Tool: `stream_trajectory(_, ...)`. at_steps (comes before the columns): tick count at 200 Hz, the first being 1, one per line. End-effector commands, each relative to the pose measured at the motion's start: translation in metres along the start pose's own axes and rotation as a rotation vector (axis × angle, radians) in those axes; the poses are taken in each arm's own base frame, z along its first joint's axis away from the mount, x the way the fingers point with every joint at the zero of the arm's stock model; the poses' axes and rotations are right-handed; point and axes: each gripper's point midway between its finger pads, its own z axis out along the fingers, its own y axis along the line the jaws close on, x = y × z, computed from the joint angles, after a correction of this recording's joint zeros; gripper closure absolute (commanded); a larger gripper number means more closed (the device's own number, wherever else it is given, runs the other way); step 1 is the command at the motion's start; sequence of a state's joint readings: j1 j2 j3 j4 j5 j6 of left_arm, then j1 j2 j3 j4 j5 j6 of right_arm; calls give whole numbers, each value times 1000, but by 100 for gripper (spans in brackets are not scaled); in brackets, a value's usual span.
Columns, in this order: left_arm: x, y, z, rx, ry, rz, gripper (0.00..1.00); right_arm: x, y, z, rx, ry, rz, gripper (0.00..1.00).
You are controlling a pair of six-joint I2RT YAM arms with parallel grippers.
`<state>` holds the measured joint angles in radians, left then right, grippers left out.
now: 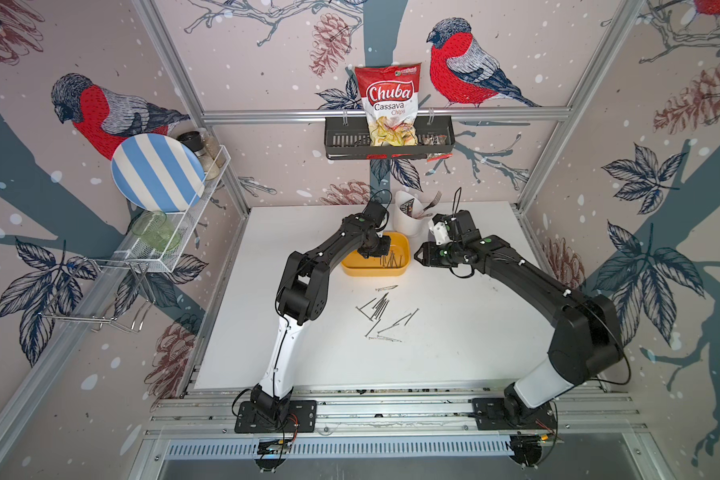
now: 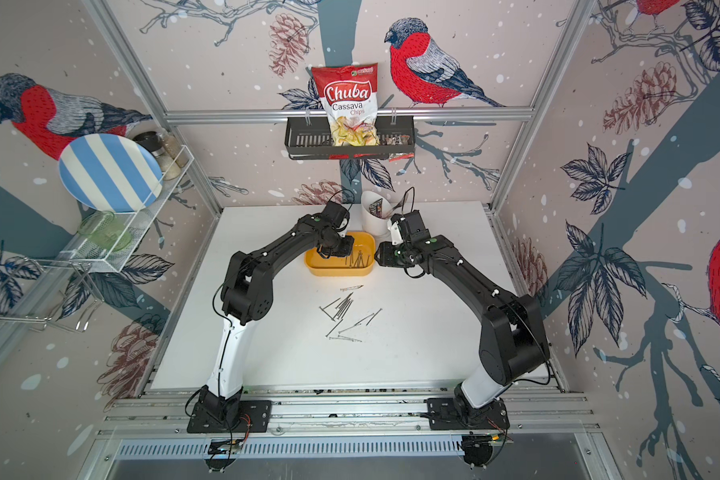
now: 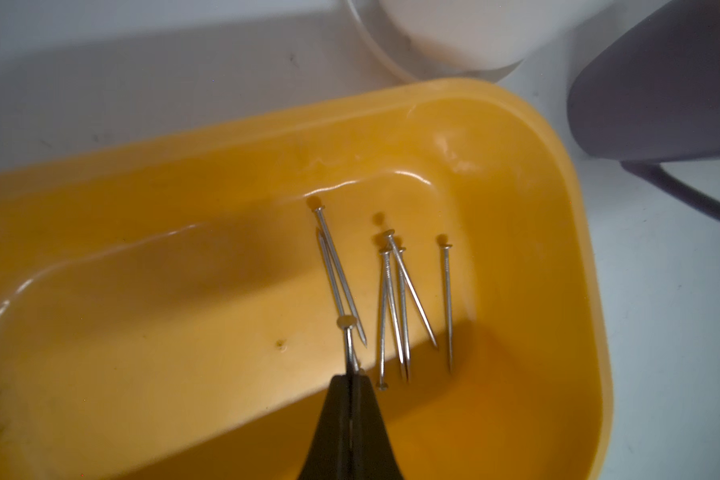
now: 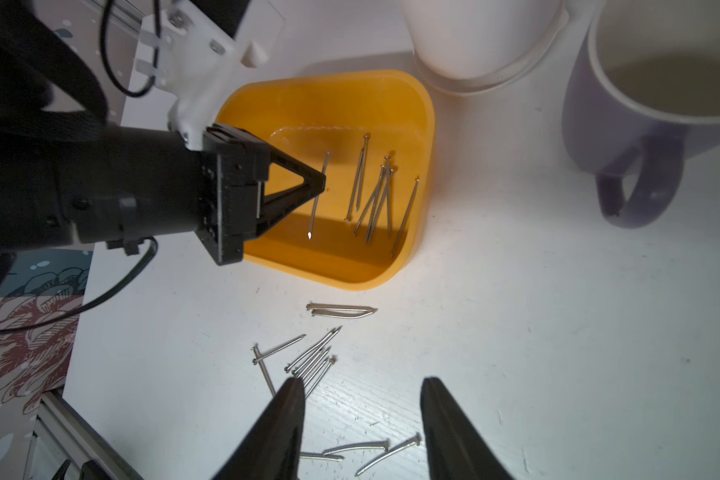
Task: Put the nails on the desktop into the storage box
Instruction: Place the nail in the storage box.
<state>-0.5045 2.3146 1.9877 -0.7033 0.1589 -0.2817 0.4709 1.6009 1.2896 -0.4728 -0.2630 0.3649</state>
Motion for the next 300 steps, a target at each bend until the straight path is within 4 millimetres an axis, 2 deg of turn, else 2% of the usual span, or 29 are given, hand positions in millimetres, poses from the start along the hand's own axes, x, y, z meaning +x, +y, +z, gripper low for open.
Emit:
stream_trajectory(1,0,4,9,11,-2,0,100,-7,7,-4,-24,-32,-20,49)
stream_trajectory(64,1,21,29,2,0,-28,100,-4,5,-13,-9,-42,-1,48)
stream_trajectory(145,-10,14,36,37,-26,-22,100,4,12,-17,-16,-34,8,47)
stream_trajectory(172,-13,14,37,37,-27,-18,93,7,16,-16,-19,-28,2,47)
stream_trajectory(195,-15,14,34,32,-31,-16,83,9,20,-17,-25,-27,-7,47)
stream_trajectory(219,-16,13,26,29,-38,-19,79,9,22,-16,-33,-31,-12,47)
stream_trajectory(244,-20,9,8,31,-52,-15,77,8,24,-14,-42,-35,-4,47)
stream_trajectory(280,-26,1,-46,39,-109,23,74,8,27,-9,-39,-32,38,47)
stream_trajectory(300,-13,2,-70,59,-113,34,74,10,28,-3,-20,-15,88,48)
